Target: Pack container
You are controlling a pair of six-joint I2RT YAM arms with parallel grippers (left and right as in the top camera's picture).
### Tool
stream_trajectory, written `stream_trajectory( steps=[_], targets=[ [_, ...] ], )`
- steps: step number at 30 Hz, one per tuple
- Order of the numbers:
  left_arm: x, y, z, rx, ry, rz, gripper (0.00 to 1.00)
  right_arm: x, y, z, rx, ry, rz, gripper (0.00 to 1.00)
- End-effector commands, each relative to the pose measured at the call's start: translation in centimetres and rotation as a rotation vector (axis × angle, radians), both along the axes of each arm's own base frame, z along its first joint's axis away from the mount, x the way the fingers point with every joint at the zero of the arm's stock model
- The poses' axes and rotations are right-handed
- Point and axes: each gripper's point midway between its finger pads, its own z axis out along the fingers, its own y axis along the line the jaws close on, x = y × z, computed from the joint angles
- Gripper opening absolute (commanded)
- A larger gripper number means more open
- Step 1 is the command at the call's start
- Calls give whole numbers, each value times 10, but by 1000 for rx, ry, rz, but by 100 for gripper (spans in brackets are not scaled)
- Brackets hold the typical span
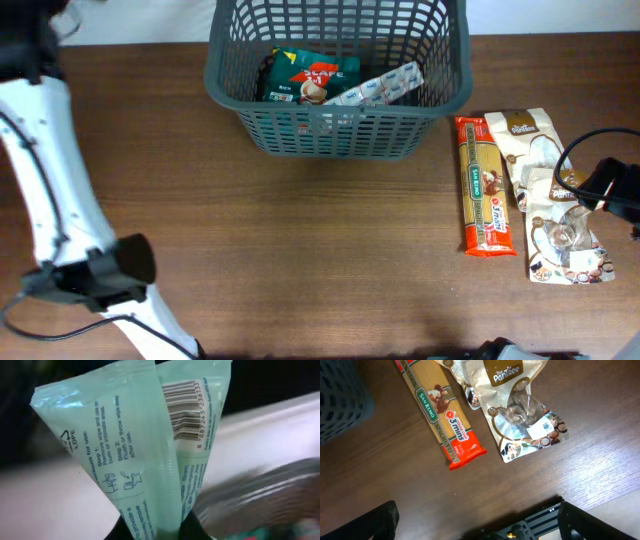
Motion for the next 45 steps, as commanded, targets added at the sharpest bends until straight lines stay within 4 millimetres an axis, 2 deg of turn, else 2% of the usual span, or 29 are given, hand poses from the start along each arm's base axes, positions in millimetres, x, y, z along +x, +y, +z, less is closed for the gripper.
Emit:
stream_trajectory(
  steps=[1,4,6,8,11,12,15,19,20,21,22,23,25,27,31,33,35,37,39,40,42,45],
  targets=[
    [-42,-118,46,165,-220,-358,2,-3,0,2,-2,-4,-4,99],
    [-55,-183,39,226,-267,-503,2,-3,0,2,-2,-4,-4,99],
    [-59,-218,24,253,-263,-580,2,-3,0,2,-2,-4,-4,99],
    [-58,-244,5,266,-240,-638,2,-3,0,2,-2,-4,-5,99],
    [-48,-278,-38,253,-146,-703,1,-3,0,2,-2,-4,-5,99],
    [-38,-293,-73,245,-65,-736,1,-3,0,2,-2,-4,-4,99],
    [-23,-305,-123,227,59,-757,2,-3,0,2,-2,-4,-5,99],
    [0,-305,-179,196,222,-700,1,-3,0,2,-2,-4,-4,99],
    [4,-303,-191,191,263,-674,9,-3,0,2,-2,-4,-5,99],
    [6,-301,-199,189,292,-658,43,-3,0,2,-2,-4,-4,99],
    [8,-300,-205,184,318,-641,82,-3,0,2,-2,-4,-4,99],
    [9,-299,-208,187,327,-637,99,-3,0,2,-2,-4,-4,99],
    [9,-299,-207,187,321,-635,99,-3,0,2,-2,-4,-4,99],
    [8,-298,-197,188,299,-633,99,-3,0,2,-2,-4,-4,99],
    [5,-284,-150,205,211,-570,99,-3,0,2,-2,-4,-4,99],
    [5,-266,-119,200,181,-464,99,-3,0,2,-2,-4,-4,99],
    [4,-232,-88,198,170,-283,99,-3,0,2,-2,-4,-4,99],
    [-3,-184,-60,187,183,-38,99,-3,0,2,-2,-4,-4,99],
    [-22,-138,-39,182,204,169,99,-3,0,2,-2,-4,-4,99],
    [-43,-106,-28,181,227,296,99,-3,0,2,-2,-4,-5,99],
    [-66,-81,-20,176,254,380,99,-3,0,2,-2,-4,-4,99],
    [-115,-35,-10,145,315,530,99,-3,0,2,-2,-4,-4,99]
  ],
)
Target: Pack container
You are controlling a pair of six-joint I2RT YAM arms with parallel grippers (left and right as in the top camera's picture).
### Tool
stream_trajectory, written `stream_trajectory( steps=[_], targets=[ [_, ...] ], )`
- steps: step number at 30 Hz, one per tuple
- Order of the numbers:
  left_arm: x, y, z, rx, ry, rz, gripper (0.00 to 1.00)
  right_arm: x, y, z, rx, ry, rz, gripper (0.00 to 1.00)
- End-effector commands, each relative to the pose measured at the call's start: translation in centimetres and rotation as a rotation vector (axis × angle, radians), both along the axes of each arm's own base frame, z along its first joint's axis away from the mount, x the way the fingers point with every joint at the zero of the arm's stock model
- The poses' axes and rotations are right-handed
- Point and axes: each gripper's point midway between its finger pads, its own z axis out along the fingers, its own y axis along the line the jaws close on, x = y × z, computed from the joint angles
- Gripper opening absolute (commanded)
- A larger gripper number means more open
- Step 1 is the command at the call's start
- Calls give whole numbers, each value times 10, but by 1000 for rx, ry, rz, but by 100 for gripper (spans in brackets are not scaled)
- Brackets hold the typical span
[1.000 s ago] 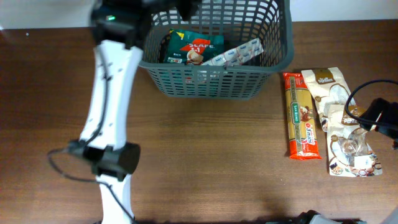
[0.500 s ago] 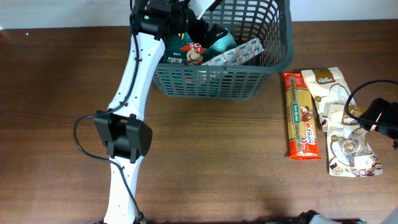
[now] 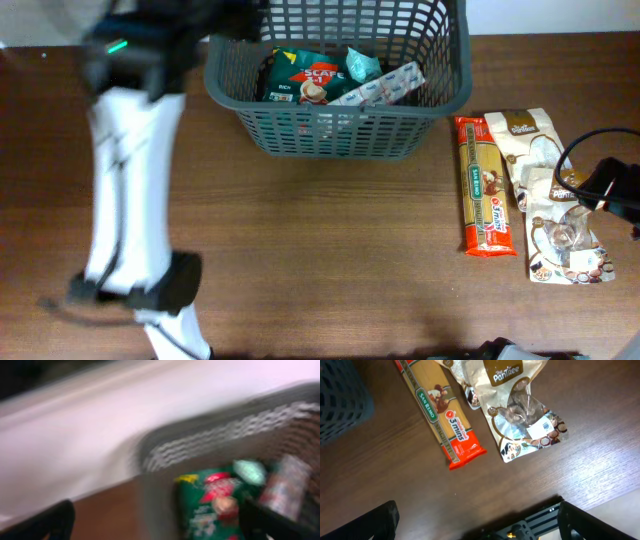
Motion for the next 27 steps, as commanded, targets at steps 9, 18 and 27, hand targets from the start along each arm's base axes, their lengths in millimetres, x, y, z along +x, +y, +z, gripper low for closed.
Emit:
stream_trajectory(
  steps=[9,18,27],
  targets=[
    [-155,164,21,-31,118,618,99,-3,0,2,-2,-4,-5,99],
    [-151,228,-70,-220,396,729,99,-3,0,2,-2,-4,-5,99],
    [-121,271,-210,-317,564,702,99,27,-9,15,-51,-138,46,99]
  ],
)
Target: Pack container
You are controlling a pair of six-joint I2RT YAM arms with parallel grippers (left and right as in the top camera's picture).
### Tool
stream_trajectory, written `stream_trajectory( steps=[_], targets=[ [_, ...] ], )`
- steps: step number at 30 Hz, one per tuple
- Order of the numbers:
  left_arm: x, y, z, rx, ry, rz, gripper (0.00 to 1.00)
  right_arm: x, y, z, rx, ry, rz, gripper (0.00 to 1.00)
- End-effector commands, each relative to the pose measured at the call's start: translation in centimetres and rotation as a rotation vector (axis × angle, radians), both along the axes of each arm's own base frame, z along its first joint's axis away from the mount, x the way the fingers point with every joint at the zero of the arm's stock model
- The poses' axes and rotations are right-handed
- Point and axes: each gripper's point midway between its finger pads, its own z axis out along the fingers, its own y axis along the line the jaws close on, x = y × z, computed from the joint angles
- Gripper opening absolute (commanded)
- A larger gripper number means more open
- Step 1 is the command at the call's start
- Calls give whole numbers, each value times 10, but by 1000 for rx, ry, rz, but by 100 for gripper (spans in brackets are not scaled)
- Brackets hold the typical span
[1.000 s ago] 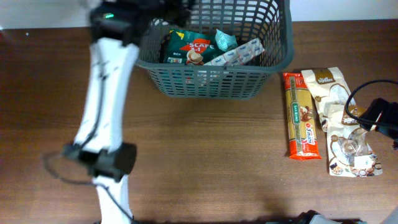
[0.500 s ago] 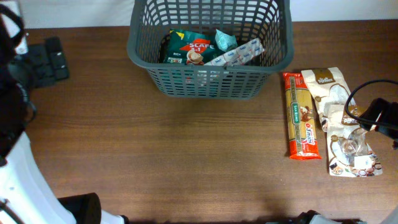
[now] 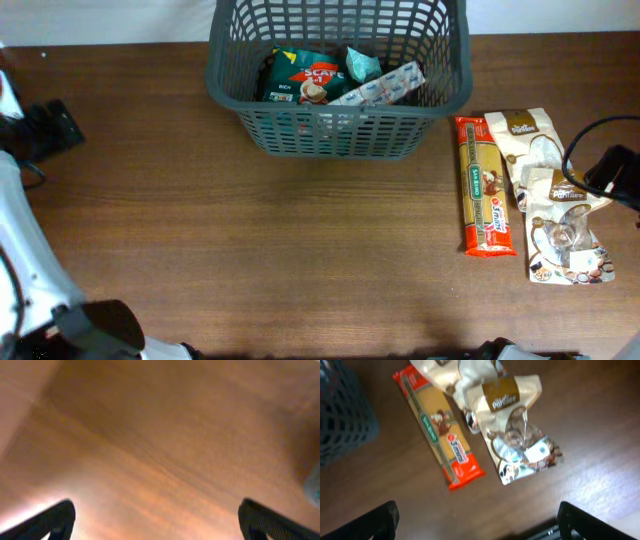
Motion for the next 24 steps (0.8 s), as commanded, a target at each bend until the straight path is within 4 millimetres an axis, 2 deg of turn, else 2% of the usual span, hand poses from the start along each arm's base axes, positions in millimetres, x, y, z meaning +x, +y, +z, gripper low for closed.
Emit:
stream_trajectory(
  steps=[1,5,9,12,15,17,21,23,24],
  targets=[
    [4,-7,-42,-64,22,-73,99,9,7,7,5,-56,80,99],
    [16,0,-80,-35,7,-104,99,15,20,5,10,-68,199,99],
    [30,8,-103,13,-46,-123,99,17,25,-19,-2,4,239,99],
    [38,13,-108,38,-84,-124,99,21,11,-35,-74,50,226,99],
    [40,14,-108,44,-93,-123,99,22,-1,-42,-119,76,203,99],
    [40,14,-107,46,-96,-123,99,36,-13,-36,-181,32,194,99],
    [40,15,-107,47,-95,-124,99,58,-29,-29,-322,-6,333,99],
    [39,14,-108,43,-90,-123,99,70,-41,-34,-342,-6,328,99],
    [38,13,-109,40,-85,-123,99,73,-43,-44,-333,18,352,99]
  ],
)
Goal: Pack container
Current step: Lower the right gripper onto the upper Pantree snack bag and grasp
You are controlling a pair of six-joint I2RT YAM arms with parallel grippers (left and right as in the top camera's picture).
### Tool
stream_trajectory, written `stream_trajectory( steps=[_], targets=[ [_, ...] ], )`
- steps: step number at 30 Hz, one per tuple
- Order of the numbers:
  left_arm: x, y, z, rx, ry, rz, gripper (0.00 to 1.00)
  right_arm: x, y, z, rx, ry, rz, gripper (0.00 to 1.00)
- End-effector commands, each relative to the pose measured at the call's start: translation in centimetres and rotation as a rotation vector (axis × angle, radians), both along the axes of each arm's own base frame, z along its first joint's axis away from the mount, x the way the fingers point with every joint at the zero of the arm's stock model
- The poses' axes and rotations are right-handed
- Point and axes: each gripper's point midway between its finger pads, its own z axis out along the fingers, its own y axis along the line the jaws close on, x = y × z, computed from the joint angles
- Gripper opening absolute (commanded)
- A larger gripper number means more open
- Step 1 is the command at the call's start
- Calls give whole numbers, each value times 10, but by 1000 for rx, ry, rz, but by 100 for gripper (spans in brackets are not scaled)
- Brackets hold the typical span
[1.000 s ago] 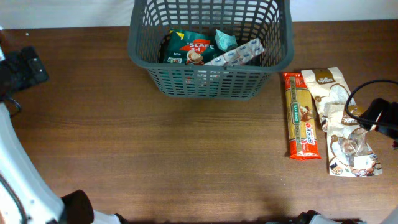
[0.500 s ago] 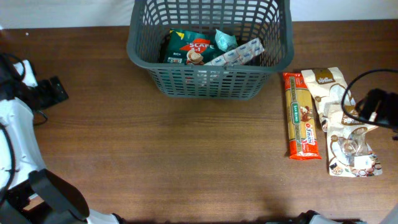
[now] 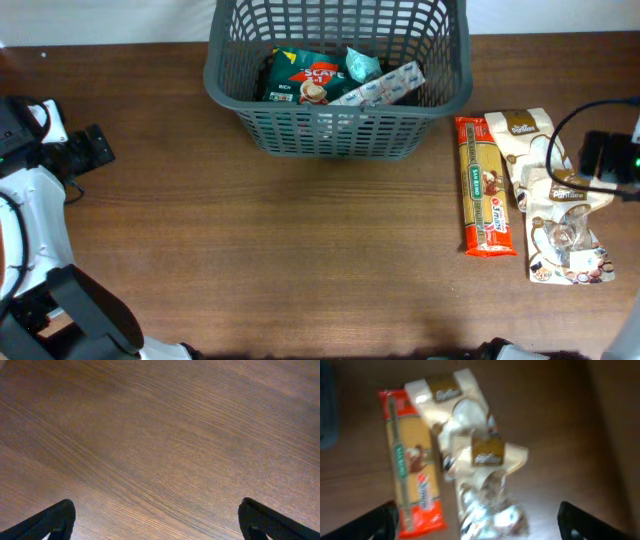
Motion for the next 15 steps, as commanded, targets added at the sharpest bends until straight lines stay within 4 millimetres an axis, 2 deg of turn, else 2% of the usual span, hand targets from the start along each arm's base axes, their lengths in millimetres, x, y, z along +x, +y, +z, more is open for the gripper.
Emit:
stream_trajectory(
  steps=[1,4,8,11,15],
  targets=[
    [-4,-3,-1,-6,11,-20,99,10,-15,-31,-38,111,66,99],
    [-7,-4,-3,-11,25,-19,99,13,-16,-75,28,222,78,99],
    [-7,-4,-4,2,32,-41,99,4,-27,-129,66,351,48,99],
    [-7,-4,-3,28,44,-73,99,-3,-37,-152,50,396,79,99],
    [-9,1,-3,49,55,-60,99,-16,-45,-167,37,430,165,99]
  ],
)
